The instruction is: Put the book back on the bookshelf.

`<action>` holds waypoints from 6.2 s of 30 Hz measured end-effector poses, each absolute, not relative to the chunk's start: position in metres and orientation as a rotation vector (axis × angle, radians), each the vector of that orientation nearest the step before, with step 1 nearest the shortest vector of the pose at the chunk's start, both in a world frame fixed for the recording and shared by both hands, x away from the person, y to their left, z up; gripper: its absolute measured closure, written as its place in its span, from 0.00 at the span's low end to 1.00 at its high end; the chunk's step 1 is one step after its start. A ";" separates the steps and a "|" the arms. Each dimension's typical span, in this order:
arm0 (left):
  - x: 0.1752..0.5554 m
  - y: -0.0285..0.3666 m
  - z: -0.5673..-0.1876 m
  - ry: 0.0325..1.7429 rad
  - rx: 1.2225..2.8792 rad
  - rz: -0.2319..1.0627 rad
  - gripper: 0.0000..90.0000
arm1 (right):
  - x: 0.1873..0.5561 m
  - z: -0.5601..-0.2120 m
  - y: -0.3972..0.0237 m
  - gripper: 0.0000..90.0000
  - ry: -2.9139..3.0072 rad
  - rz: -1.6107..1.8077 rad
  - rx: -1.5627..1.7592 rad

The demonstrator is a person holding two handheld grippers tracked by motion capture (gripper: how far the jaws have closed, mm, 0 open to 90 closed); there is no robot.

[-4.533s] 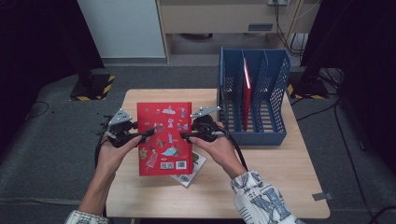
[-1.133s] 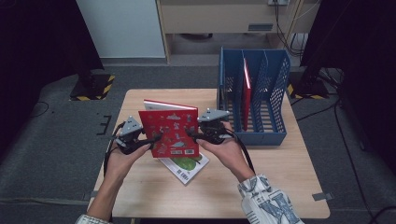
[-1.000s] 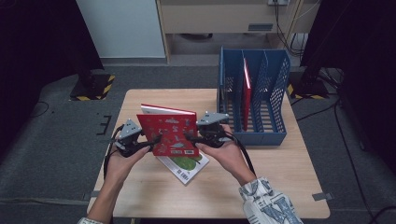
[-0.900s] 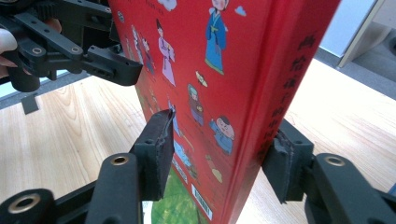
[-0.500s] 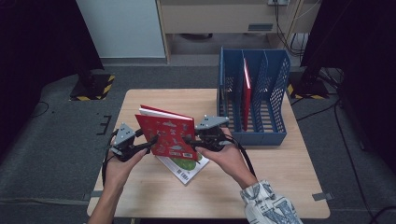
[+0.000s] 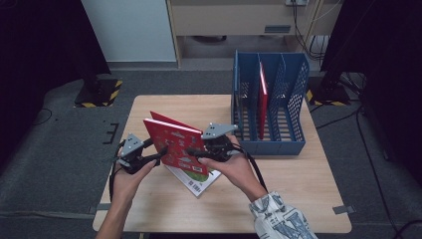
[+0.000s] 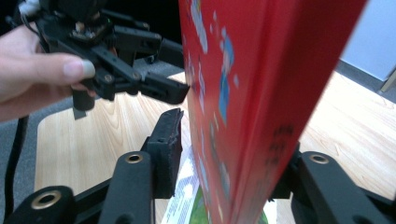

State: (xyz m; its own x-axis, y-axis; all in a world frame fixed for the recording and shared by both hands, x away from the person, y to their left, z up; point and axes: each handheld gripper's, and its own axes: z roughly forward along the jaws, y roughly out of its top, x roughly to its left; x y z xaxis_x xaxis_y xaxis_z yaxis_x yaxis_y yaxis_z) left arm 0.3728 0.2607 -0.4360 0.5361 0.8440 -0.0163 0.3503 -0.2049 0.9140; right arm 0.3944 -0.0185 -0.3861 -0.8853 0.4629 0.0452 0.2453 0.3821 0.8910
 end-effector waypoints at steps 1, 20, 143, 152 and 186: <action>0.373 0.261 -0.437 0.996 1.786 0.627 0.36 | 0.395 -0.385 -0.017 0.65 2.425 1.511 0.633; 0.363 0.265 -0.461 1.024 1.872 0.628 0.30 | 0.401 -0.370 -0.002 0.77 2.373 1.559 0.623; 0.369 0.304 -0.536 1.287 2.073 0.527 0.00 | 0.363 -0.342 -0.168 0.88 2.093 1.534 0.970; 0.369 0.303 -0.537 1.285 2.073 0.527 0.00 | 0.354 -0.342 -0.196 0.88 2.064 1.506 1.007; 0.370 0.301 -0.536 1.274 2.080 0.522 0.00 | 0.380 -0.262 -0.257 0.88 1.869 1.439 1.152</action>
